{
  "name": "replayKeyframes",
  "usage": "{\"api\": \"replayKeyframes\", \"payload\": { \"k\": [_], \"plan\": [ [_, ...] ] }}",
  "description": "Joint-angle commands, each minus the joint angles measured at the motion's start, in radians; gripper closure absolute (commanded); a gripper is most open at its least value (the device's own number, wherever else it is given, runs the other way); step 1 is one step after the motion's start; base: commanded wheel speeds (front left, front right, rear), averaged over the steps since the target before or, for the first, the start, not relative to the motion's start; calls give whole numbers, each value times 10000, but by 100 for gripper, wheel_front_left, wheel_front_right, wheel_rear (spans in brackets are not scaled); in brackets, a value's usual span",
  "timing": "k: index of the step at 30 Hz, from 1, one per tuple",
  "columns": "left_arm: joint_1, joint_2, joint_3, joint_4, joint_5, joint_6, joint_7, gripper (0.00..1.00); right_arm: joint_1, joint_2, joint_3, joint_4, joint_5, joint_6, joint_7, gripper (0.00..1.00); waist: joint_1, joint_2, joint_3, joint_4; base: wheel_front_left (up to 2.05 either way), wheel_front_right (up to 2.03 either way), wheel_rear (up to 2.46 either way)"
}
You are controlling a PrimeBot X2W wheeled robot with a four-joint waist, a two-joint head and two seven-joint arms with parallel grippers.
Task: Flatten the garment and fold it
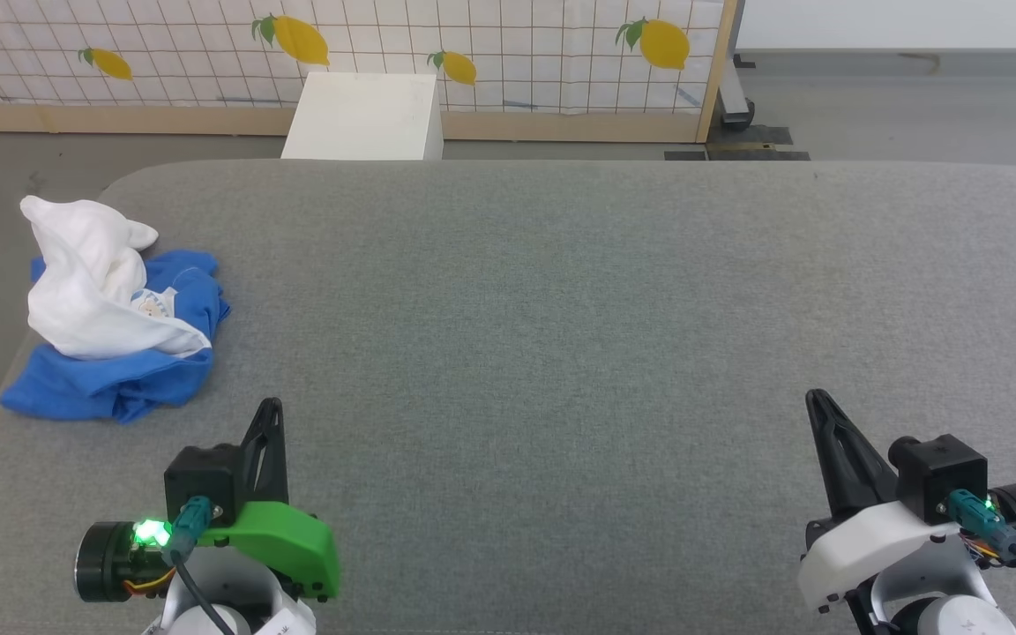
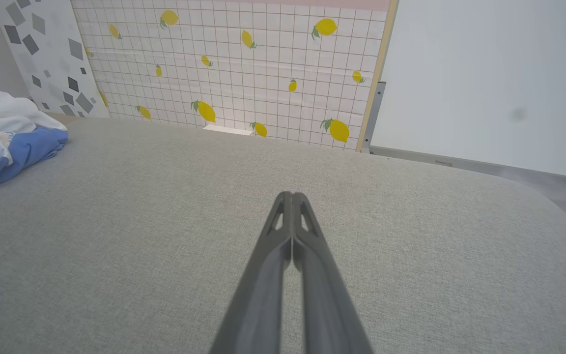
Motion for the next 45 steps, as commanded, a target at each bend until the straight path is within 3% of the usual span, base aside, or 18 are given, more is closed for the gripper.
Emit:
{"api": "replayKeyframes", "payload": {
  "k": [1, 18, 19, 32, 45],
  "plan": [
    [117, -42, 30, -28, 129, 66, 14, 100, -103, 26, 14, -55, -64, -17, -1, 100, 0, 0, 0, 0, 0, 0, 0],
    [117, -42, 30, -28, 129, 66, 14, 100, -103, 26, 14, -55, -64, -17, -1, 100, 0, 0, 0, 0, 0, 0, 0],
    [-2, 2, -2, 2, -5, 0, -1, 0, -1, 0, 0, 2, 3, 2, 0, 0, 0, 0, 0, 0, 0, 0, 0],
    [-137, -2, -164, 184, -271, 114, -215, 0, -127, -1, 1, 125, 31, 0, -141, 0, 0, 0, 11, 113, 0, 0, 0],
    [-282, 51, -244, 348, -483, 258, -487, 0, -259, 2, 53, 255, 36, -2, -303, 0, 0, 0, 15, 836, 0, 0, 0]
  ]
}}
